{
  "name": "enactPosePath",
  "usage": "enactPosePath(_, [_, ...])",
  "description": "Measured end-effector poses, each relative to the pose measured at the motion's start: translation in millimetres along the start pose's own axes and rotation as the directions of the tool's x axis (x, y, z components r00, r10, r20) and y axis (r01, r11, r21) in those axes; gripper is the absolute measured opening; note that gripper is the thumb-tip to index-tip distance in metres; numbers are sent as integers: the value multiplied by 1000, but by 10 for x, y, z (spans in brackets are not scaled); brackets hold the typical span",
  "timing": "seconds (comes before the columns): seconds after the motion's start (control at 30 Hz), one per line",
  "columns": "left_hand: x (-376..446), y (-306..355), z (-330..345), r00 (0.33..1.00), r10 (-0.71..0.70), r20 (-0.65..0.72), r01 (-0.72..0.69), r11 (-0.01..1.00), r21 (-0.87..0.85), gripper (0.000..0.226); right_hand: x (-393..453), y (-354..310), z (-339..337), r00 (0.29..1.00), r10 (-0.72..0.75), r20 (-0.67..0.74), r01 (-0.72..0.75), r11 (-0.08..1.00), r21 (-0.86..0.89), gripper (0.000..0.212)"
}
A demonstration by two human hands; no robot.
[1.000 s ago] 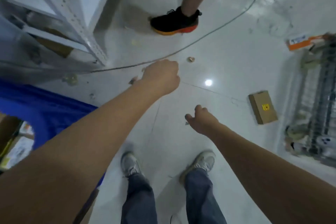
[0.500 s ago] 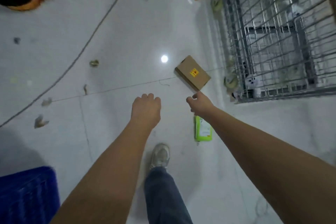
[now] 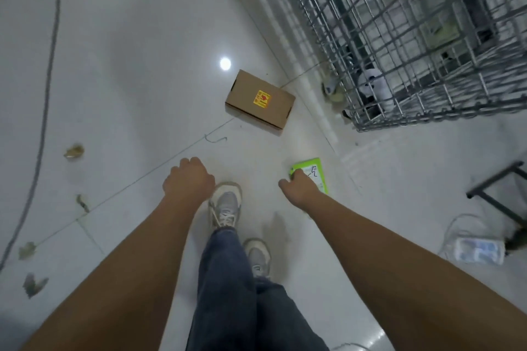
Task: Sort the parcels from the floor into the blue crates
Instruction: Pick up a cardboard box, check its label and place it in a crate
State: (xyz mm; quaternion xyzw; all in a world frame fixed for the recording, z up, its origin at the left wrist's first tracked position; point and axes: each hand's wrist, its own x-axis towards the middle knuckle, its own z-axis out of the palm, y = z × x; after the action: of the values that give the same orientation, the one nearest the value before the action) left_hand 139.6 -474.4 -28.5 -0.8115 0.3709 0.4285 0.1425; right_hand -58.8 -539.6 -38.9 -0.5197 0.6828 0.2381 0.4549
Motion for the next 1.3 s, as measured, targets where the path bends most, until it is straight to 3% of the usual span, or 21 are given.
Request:
enactPosePath(0.13, [479, 143, -176, 996, 86, -28, -86, 996, 25, 40, 369, -244, 45, 998, 53, -15, -50, 989, 137, 44])
enactPosePath(0.3, [1048, 401, -230, 990, 138, 35, -140, 989, 39, 43, 936, -429, -127, 995, 57, -81, -34, 965, 260, 43])
enactPosePath(0.4, [1440, 516, -168, 991, 123, 58, -124, 992, 12, 51, 1349, -444, -223, 991, 91, -96, -55, 944, 326, 22])
enactPosePath(0.5, [1802, 599, -46, 994, 83, 68, -79, 995, -62, 58, 1707, -471, -256, 979, 165, -119, -112, 926, 360, 32])
enactPosePath(0.57, [2017, 636, 50, 996, 70, 61, -64, 992, -108, 60, 1933, -490, -262, 973, 203, -110, -139, 895, 424, 17])
enactPosePath(0.67, [2317, 682, 189, 996, 80, 35, -75, 989, -125, 64, 2238, -486, -205, 976, 218, 4, -187, 828, 528, 39])
enactPosePath(0.77, [2575, 736, 279, 993, 119, -22, -121, 977, -176, 60, 2508, -480, -99, 972, 235, -3, -185, 773, 607, 25])
enactPosePath(0.9, [2832, 863, 345, 986, 152, -69, -167, 891, -422, 52, 2773, -448, 3, 980, 194, 35, -159, 668, 727, 38])
enactPosePath(1.03, [2941, 919, 355, 998, 64, 2, -49, 785, -617, 59, 2886, -401, 34, 975, 210, 78, -193, 611, 768, 44])
enactPosePath(1.13, [2907, 882, 340, 1000, 17, 25, 3, 760, -650, 73, 2862, -358, 32, 978, 202, 54, -172, 633, 755, 41])
enactPosePath(1.2, [2864, 818, 333, 1000, 15, 7, -7, 759, -651, 71, 2811, -340, 25, 982, 181, 46, -154, 643, 751, 37])
enactPosePath(1.3, [2776, 691, 310, 999, -15, 52, 46, 755, -654, 74, 2694, -353, 23, 989, 149, -1, -89, 594, 800, 39])
